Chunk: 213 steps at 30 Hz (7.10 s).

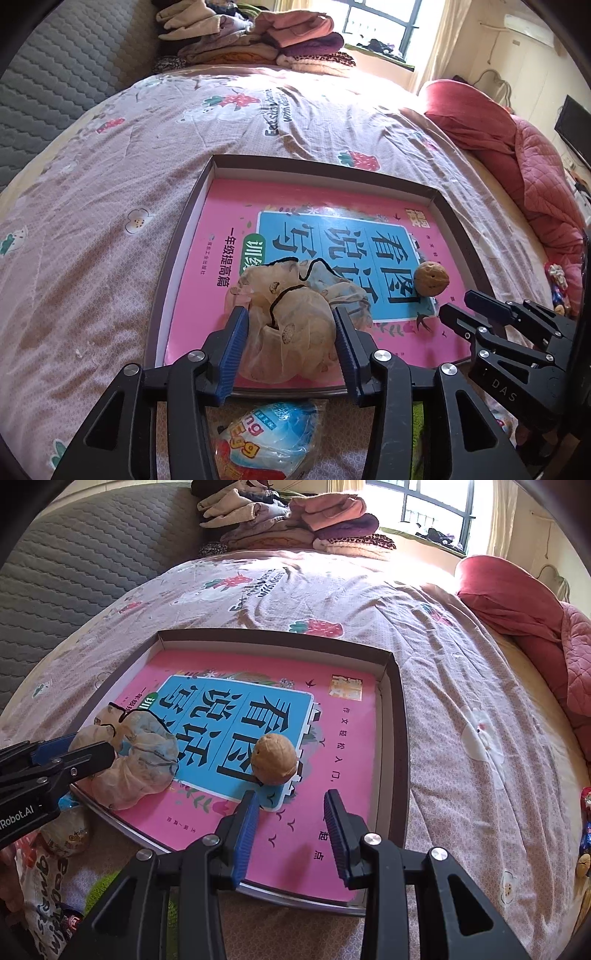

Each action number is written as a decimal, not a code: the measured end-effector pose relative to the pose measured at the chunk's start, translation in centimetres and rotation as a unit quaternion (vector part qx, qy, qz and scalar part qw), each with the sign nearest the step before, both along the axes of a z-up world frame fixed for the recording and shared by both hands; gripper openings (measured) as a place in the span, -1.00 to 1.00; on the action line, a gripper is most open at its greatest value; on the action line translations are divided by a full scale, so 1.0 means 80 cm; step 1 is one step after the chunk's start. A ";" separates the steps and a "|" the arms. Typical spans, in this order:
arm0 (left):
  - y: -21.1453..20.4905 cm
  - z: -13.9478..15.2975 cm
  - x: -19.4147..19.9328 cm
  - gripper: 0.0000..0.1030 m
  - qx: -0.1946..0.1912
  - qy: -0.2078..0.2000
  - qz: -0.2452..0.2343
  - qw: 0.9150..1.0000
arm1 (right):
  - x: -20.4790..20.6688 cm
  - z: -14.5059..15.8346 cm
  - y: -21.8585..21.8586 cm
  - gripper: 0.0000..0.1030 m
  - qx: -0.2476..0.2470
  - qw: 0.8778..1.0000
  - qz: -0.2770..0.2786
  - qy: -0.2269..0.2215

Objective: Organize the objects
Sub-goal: 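Open the left tool to drop the bag in the tray while the right sets the walnut on the book, then withdraw both open tools back from the pink tray, then move the left tool to the blue cookie packet while the right tool approaches a tangerine, then close the left tool on the cookie packet while the right tool closes on the tangerine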

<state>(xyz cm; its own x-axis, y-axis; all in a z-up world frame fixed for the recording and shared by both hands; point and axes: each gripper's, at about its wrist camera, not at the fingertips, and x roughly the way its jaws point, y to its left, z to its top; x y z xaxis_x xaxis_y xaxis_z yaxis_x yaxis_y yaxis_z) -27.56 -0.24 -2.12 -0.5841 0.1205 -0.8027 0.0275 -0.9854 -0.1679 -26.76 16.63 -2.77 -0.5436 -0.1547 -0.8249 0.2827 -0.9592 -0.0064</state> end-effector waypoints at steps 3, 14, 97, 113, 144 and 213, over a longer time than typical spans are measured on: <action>-0.003 0.007 -0.003 0.03 0.002 0.008 0.003 1.000 | 0.002 0.007 0.001 -0.29 -0.004 1.000 0.001 0.007; -0.013 0.043 -0.002 0.21 -0.017 0.041 0.024 0.999 | 0.011 0.029 -0.003 -0.29 -0.017 0.999 0.007 0.027; 0.002 0.087 0.241 0.34 -0.043 0.090 0.012 0.995 | 0.279 0.119 -0.002 -0.04 -0.082 0.986 0.025 0.145; 0.012 0.061 0.245 0.34 -0.041 0.061 -0.002 0.997 | 0.285 0.086 0.015 -0.04 -0.064 0.991 0.005 0.118; 0.038 0.021 0.233 0.34 -0.021 0.014 -0.014 1.000 | 0.267 0.049 0.025 -0.04 -0.063 0.994 -0.008 0.085; 0.057 -0.037 0.174 0.38 -0.001 -0.067 0.076 0.995 | 0.225 -0.025 0.009 -0.04 -0.047 0.998 -0.009 0.044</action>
<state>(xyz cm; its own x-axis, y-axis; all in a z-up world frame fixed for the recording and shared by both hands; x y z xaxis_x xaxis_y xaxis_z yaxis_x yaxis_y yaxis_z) -13.64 4.36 -5.07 -0.4833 0.0381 -0.8747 0.1978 -0.9685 -0.1515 -8.76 17.36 -4.79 -0.6162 -0.2191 -0.7565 0.2684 -0.9615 0.0598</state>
